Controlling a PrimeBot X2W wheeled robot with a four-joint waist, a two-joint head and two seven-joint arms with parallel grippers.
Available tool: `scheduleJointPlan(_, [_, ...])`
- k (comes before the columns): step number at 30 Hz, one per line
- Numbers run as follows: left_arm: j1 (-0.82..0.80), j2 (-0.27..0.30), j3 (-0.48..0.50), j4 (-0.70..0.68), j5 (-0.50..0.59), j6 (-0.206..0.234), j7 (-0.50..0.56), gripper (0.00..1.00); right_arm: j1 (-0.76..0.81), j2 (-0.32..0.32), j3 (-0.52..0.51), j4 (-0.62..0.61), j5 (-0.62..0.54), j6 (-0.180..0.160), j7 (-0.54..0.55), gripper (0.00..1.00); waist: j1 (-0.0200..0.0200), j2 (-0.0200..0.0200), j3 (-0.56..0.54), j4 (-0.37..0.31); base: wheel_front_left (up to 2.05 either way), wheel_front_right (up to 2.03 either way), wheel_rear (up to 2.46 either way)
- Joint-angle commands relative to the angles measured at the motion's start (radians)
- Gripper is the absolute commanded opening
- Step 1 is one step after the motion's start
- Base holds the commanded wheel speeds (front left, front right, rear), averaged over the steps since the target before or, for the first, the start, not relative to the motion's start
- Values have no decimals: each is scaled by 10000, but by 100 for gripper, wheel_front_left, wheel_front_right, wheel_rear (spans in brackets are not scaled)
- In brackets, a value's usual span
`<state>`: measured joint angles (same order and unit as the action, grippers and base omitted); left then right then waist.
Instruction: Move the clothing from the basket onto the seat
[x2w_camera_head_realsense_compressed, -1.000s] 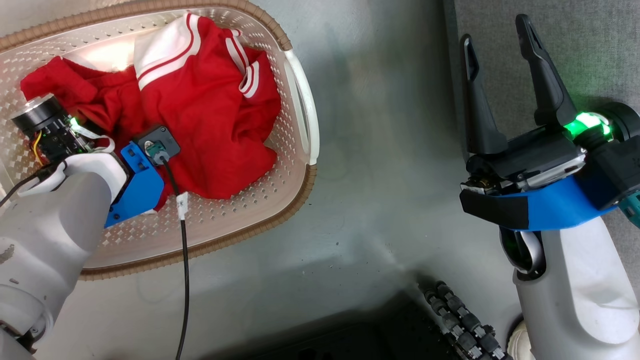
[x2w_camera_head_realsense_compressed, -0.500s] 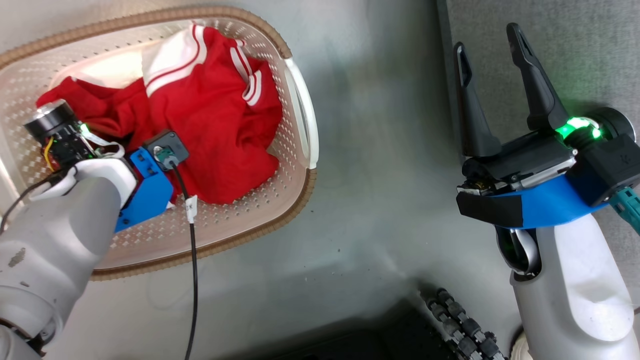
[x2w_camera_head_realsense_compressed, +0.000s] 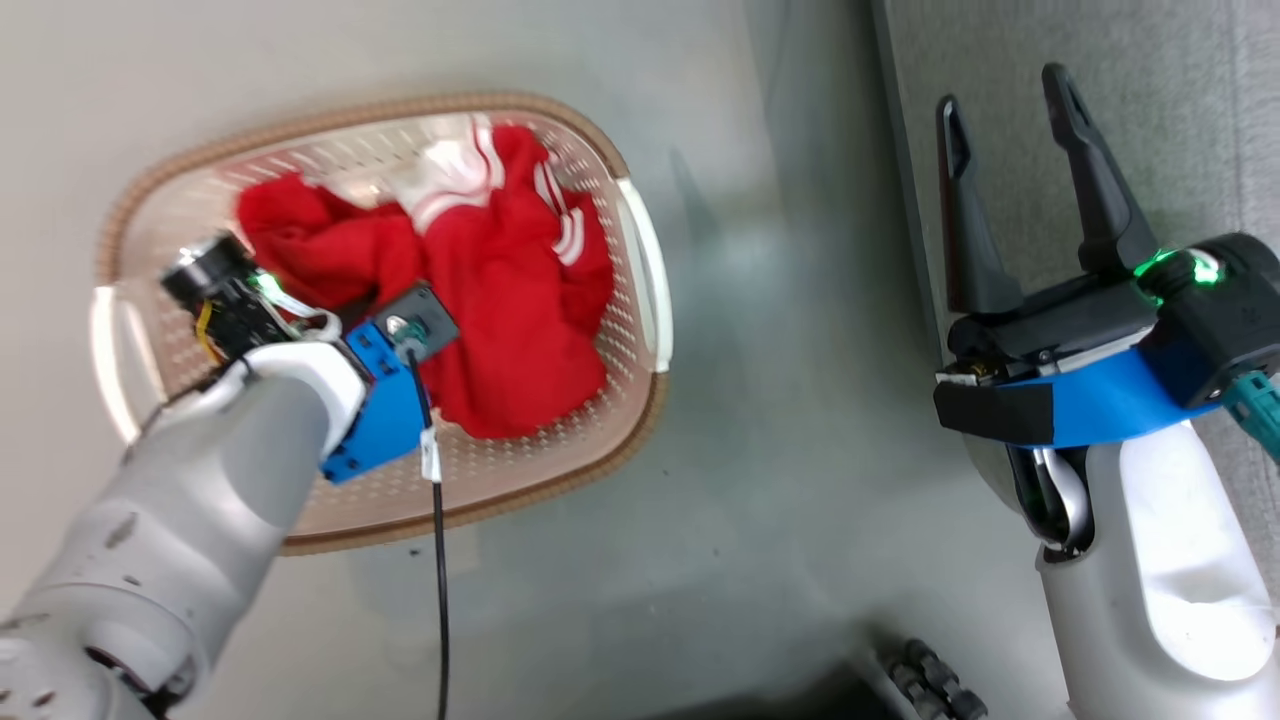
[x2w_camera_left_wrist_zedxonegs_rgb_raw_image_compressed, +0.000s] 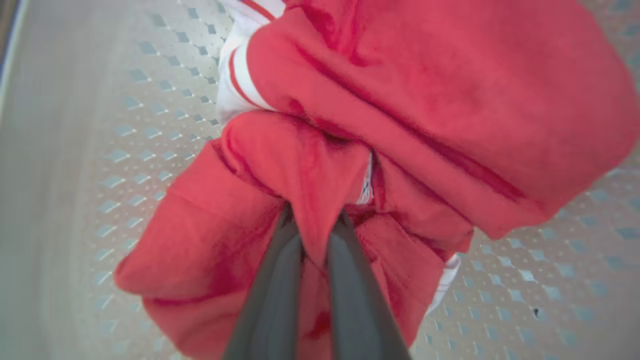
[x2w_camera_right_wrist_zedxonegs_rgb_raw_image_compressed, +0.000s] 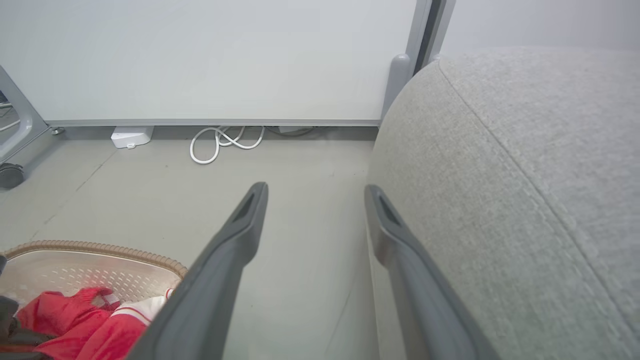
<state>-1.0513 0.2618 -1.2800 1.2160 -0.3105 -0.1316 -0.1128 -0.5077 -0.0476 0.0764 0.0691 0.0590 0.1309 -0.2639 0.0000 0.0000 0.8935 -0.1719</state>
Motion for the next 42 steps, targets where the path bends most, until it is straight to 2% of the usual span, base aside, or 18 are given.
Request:
scheduleJointPlan(1, [91, -105, -33, -1, -126, 20, -161, 0, 130, -49, -49, 48, -74, -3, -10, 100, 0, 0, -477, 276, 0, 0, 0])
scheduleJointPlan(10, [554, -778, 59, 157, -867, 20, -1183, 0, 644, -49, -309, 415, -484, -3, -10, 100, 0, 0, -2056, 917, 0, 0, 0])
scheduleJointPlan(16, [939, -1161, 519, -161, -1374, 72, -1522, 0, 1135, -49, -451, 717, -685, -3, -10, 100, 0, 0, -3214, 1373, 0, 0, 0])
scheduleJointPlan(17, [1015, -1234, 675, -571, -1441, 168, -1536, 0, 1310, -49, -497, 804, -733, -3, -10, 100, 0, 0, -3564, 1501, 0, 0, 0])
scheduleJointPlan(31, [2312, -853, 2474, -3515, -1282, 740, -1536, 0, 2449, -48, -566, 1378, -741, -3, -10, 100, 0, 0, -5733, 1791, 0, 0, 0])
scheduleJointPlan(42, [2792, -1054, 3649, -4867, -913, 787, -1538, 0, 3296, -48, -555, 1693, -596, -3, -10, 100, 0, 0, -7048, 1860, 0, 0, 0])
